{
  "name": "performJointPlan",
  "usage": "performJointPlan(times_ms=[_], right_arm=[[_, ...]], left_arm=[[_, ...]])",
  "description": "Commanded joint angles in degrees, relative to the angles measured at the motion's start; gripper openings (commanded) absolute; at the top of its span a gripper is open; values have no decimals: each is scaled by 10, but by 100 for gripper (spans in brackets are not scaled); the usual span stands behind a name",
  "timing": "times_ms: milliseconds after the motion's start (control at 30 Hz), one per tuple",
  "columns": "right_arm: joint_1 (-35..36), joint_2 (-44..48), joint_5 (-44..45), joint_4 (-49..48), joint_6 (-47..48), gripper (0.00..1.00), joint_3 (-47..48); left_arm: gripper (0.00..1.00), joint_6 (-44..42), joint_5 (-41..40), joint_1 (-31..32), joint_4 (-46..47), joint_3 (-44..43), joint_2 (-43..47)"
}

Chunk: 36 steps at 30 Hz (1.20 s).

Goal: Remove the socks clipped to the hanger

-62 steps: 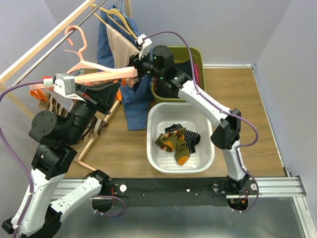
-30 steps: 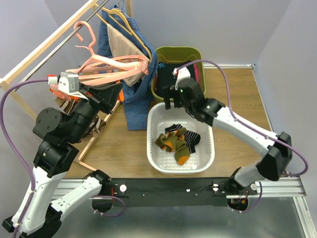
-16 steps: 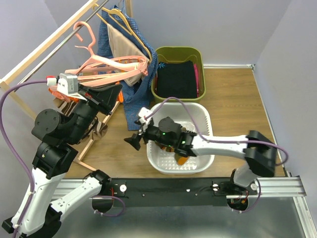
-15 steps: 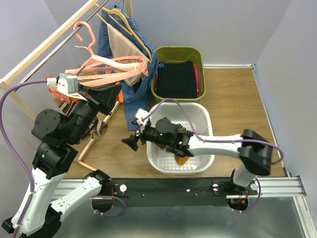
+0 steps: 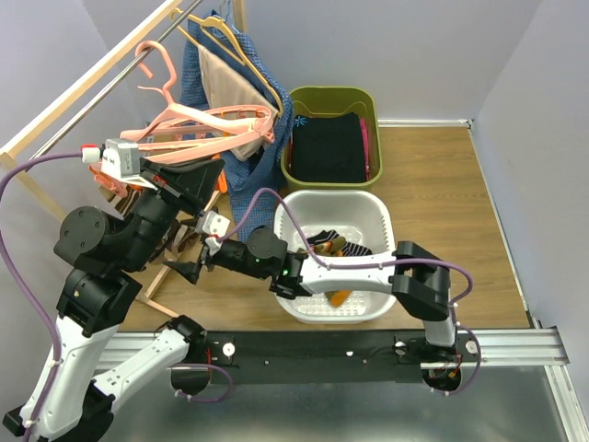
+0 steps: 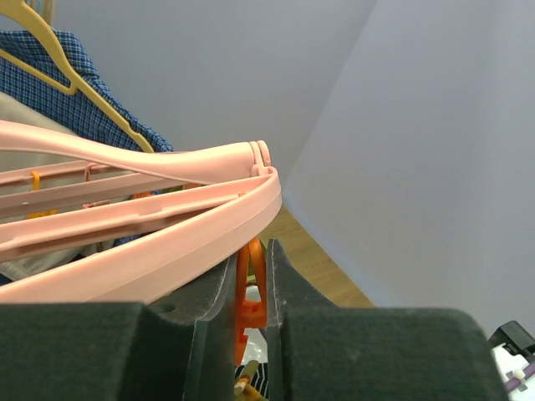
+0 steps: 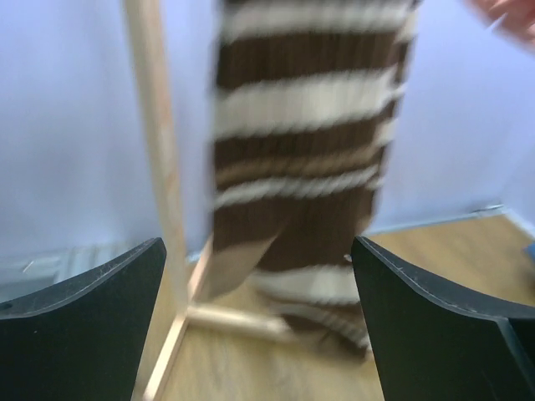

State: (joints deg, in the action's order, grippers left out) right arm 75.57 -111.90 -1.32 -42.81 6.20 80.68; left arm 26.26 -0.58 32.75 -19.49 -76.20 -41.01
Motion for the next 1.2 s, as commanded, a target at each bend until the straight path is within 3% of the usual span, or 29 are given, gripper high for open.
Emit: performJointPlan(times_ms=[0,133,333,367,467,567,633,667,767,800,900,1033,1167], right_arm=[[15,-51,118,-50,44,100,63],[15,-57,160,-68,54,94,70],[16,-48,157,-93,41,55,50],[16,-47,158,-91,39,43,51],[18,-37,149,-84,34,23,44],[21,-13,132,-48,29,11,36],[22,4,117,-26,13,10,26],[22,12,100,8,6,9,22],[22,49,55,95,-14,7,10],[22,60,41,118,-20,7,5],[22,95,-22,212,-36,7,4],[21,122,-101,330,-47,6,11],[21,163,-180,394,-58,6,-8]], left_arm=[[0,18,39,7,2,-10,5],[0,21,40,7,3,-9,8],[0,21,36,7,2,-11,7],[0,20,37,7,2,-11,6],[0,19,34,7,-2,-10,5],[0,13,29,6,-13,-11,6],[0,6,21,7,-22,-11,8],[3,1,18,6,-27,-11,10],[28,-9,11,7,-45,-15,15],[44,-11,11,6,-49,-16,18],[66,-21,15,6,-65,-20,28],[80,-34,41,7,-81,-32,41],[83,-44,73,6,-109,-51,43]])
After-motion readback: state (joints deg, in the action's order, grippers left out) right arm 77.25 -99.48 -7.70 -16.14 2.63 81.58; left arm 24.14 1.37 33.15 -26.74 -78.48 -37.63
